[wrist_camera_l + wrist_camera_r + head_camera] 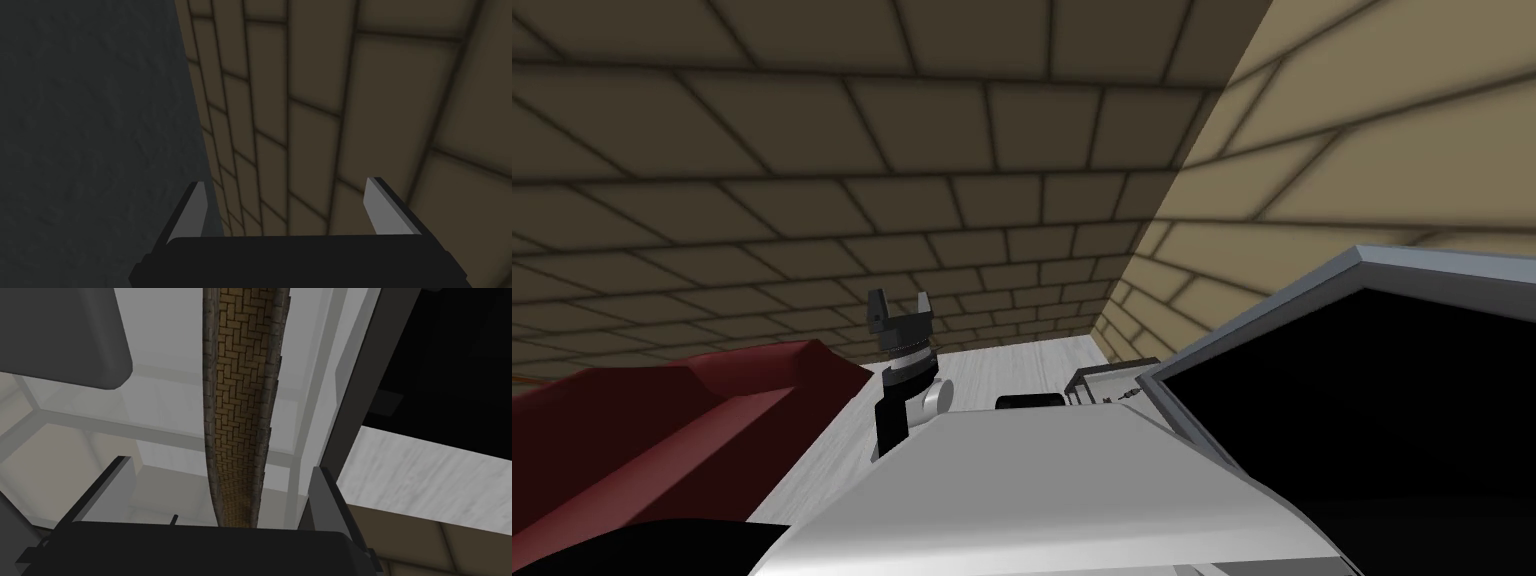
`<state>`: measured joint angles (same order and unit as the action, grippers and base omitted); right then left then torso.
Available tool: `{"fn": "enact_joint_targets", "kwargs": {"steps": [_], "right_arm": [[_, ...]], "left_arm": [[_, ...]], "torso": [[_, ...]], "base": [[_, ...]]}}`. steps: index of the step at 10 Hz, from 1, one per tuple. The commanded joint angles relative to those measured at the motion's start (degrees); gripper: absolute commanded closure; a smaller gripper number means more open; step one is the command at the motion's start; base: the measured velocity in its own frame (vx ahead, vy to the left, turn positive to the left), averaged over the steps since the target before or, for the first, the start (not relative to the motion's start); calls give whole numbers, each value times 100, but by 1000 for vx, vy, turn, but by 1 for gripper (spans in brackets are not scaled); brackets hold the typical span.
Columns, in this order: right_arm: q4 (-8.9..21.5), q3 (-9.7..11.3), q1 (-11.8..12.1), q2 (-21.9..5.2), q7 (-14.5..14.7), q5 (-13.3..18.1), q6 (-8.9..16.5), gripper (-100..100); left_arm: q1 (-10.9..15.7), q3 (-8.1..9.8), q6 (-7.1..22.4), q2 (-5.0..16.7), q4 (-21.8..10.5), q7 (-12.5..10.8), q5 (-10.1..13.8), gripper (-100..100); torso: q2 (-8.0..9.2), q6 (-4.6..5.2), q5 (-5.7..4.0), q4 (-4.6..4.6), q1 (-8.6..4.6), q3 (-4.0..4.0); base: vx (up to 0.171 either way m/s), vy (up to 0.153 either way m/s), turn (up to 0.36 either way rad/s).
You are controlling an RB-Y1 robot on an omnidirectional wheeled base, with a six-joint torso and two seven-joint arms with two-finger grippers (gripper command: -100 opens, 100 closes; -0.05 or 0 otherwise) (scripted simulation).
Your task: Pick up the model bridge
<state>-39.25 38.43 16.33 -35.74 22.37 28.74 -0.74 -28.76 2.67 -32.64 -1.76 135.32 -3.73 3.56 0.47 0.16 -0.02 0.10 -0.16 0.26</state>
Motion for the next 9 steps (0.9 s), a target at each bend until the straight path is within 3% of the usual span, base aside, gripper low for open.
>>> {"fn": "enact_joint_targets", "kwargs": {"steps": [1,9], "right_arm": [[47,-23,-34,92,89,-286,126,-100],[307,-189,-204,518,497,-1532,599,-100]], "left_arm": [[0,0,0,0,0,0,0,0],[0,0,0,0,0,0,0,0]], "torso": [[0,0,0,0,0,0],[-5,1,1,-1,3,-2]], "base": [[-120,-63,272],[-115,-28,256]]}}
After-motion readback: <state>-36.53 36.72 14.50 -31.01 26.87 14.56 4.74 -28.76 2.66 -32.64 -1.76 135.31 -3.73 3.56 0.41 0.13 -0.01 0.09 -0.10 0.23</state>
